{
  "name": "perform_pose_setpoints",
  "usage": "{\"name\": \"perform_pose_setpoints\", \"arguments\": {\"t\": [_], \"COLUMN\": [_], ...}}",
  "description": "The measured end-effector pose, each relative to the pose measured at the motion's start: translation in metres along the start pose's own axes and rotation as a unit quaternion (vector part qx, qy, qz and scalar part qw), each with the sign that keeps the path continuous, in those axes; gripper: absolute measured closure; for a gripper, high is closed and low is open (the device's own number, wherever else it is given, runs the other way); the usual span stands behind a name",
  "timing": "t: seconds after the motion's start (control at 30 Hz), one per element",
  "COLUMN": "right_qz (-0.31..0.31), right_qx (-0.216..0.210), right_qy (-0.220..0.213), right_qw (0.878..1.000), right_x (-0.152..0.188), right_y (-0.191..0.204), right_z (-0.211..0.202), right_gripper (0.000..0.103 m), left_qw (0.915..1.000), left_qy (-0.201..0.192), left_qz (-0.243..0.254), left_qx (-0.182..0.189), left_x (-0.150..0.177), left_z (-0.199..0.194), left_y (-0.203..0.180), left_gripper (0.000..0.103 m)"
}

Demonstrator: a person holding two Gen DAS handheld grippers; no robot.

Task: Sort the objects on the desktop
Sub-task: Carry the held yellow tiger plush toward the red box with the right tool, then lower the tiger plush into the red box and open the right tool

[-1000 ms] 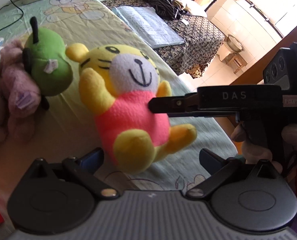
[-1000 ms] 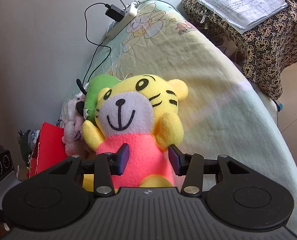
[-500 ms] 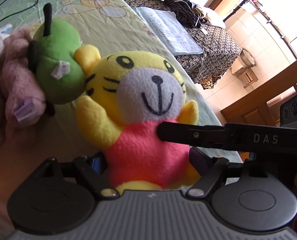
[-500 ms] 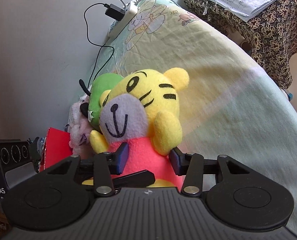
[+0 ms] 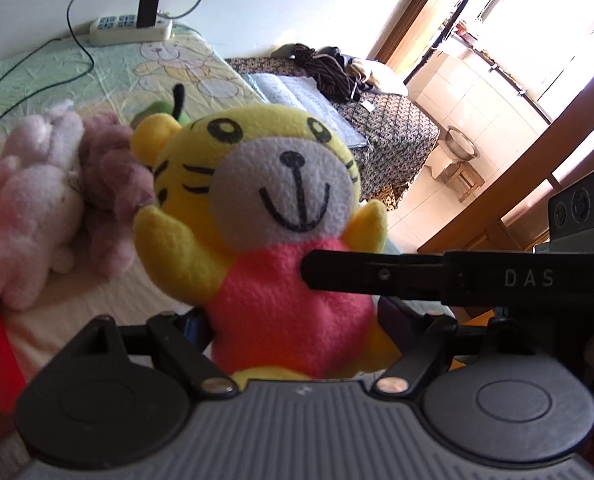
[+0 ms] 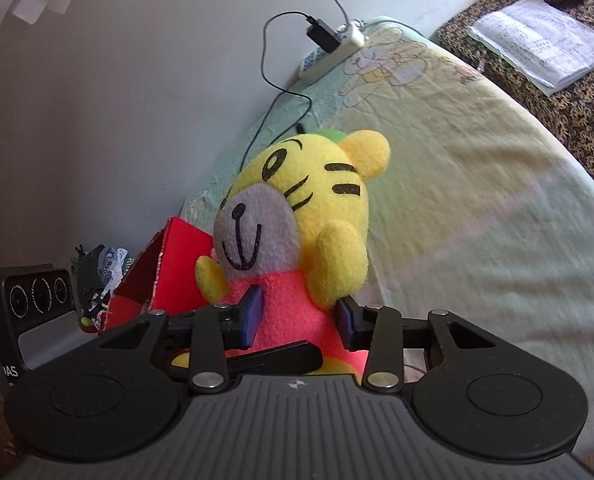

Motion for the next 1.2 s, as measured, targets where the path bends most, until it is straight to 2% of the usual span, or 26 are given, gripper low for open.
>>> {"name": "perform_pose_setpoints", "arguments": {"t": [0.17,0.33,0.57,0.83,1.03,1.13,1.2], "right_qz": [-0.049,-0.091,-0.129,-0.152,-0.149,-0.163,-0.182], "right_qx": [-0.032,-0.053,-0.042,0.035,0.109,0.141,0.173], "right_qy": [-0.025,-0.045,-0.058,-0.047,-0.026,-0.024,-0.024], "right_qw": [0.998,0.993,0.989,0.987,0.982,0.976,0.968], "right_x": [0.007,0.008,0.015,0.024,0.028,0.032,0.035], "right_y": [0.061,0.118,0.175,0.204,0.212,0.217,0.22], "right_z": [0.01,0.039,0.097,0.145,0.172,0.179,0.186], "right_gripper": [0.061,0.062,0.063,0.065,0.069,0.075,0.078], "left_qw": [0.9981,0.9932,0.99,0.9934,0.9946,0.9939,0.9927], "left_qy": [-0.06,-0.108,-0.127,-0.098,-0.068,-0.067,-0.064], "left_qz": [0.003,-0.001,-0.011,-0.041,-0.07,-0.07,-0.063], "left_qx": [-0.017,-0.042,-0.06,-0.043,-0.034,-0.053,-0.08], "left_x": [0.009,0.019,0.029,0.04,0.047,0.051,0.053], "left_z": [-0.061,-0.114,-0.149,-0.14,-0.125,-0.124,-0.124], "left_y": [0.026,0.068,0.134,0.195,0.221,0.231,0.235], "left_gripper": [0.02,0.02,0.02,0.019,0.017,0.013,0.013]}}
Point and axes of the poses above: each gripper's, at about its wrist camera, not at the fingertips, and z roughly the way its jaws point, y to its left, x to its underside, the point moved 2 cm from there along z, roughly the way its jaws point, and after that the axes turned 7 degrees about y, right-handed, at the moved point
